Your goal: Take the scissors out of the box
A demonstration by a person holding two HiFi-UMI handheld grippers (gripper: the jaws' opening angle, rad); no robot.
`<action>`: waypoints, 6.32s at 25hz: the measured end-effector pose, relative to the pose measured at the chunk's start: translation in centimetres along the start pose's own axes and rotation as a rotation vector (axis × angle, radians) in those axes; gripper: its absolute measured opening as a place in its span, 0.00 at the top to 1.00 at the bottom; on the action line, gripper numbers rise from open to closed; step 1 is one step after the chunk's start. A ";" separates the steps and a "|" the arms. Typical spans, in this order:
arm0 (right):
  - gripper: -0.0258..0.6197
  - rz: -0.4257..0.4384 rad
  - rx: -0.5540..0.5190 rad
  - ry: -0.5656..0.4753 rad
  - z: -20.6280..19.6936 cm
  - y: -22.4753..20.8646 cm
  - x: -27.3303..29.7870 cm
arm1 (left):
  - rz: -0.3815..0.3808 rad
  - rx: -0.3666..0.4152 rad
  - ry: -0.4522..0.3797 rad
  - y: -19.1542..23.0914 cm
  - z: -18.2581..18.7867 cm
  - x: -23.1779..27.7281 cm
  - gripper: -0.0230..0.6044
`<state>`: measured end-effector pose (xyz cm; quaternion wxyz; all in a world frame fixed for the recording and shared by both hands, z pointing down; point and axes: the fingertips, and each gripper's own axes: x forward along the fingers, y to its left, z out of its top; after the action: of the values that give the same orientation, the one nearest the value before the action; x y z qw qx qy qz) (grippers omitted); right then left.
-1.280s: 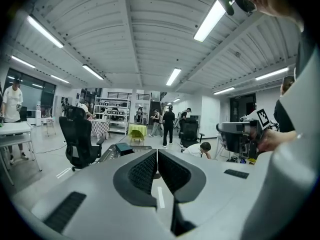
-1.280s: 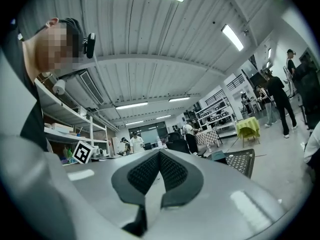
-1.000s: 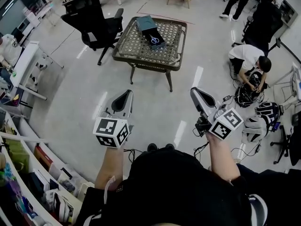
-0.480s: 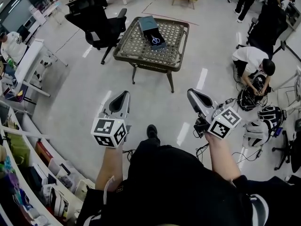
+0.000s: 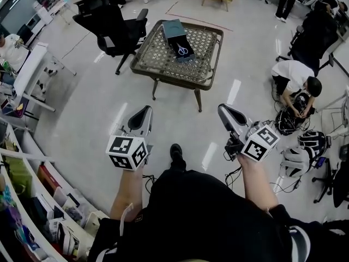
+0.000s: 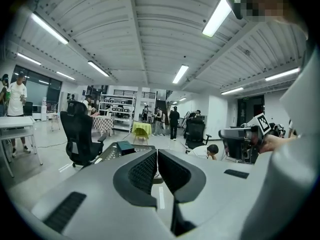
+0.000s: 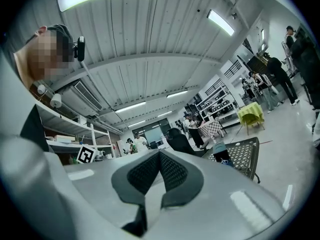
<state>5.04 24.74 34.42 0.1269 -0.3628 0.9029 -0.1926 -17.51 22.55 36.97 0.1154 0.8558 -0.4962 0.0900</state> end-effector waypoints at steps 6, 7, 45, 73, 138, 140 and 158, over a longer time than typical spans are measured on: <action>0.94 -0.031 0.011 0.024 0.4 -3.2 4.9 | -0.018 -0.016 0.015 3.9 0.9 4.6 0.94; 0.94 -0.034 0.013 0.029 0.4 -3.6 5.8 | -0.022 -0.020 0.019 4.6 1.0 5.4 0.94; 0.94 -0.135 -0.074 0.121 4.4 -17.7 21.5 | -0.033 -0.070 0.069 16.9 3.4 20.4 0.94; 0.94 0.117 0.030 0.270 6.5 -34.2 31.8 | 0.119 -0.083 0.139 14.6 7.1 37.9 0.94; 0.94 -0.005 0.306 0.525 -0.5 -54.7 28.0 | 0.303 -0.316 0.948 19.6 -23.2 64.2 0.73; 0.94 -0.011 0.305 0.524 -0.4 -54.8 27.7 | 0.314 -0.295 0.970 19.8 -23.2 64.5 0.73; 0.94 -0.018 0.317 0.531 -0.4 -54.8 26.5 | 0.256 -0.151 1.047 18.8 -23.6 64.1 0.82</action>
<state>19.43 -30.10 56.57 -0.0601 -0.2832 0.8599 -0.4204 -3.30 -32.86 78.83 0.3963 0.6186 -0.4778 0.4817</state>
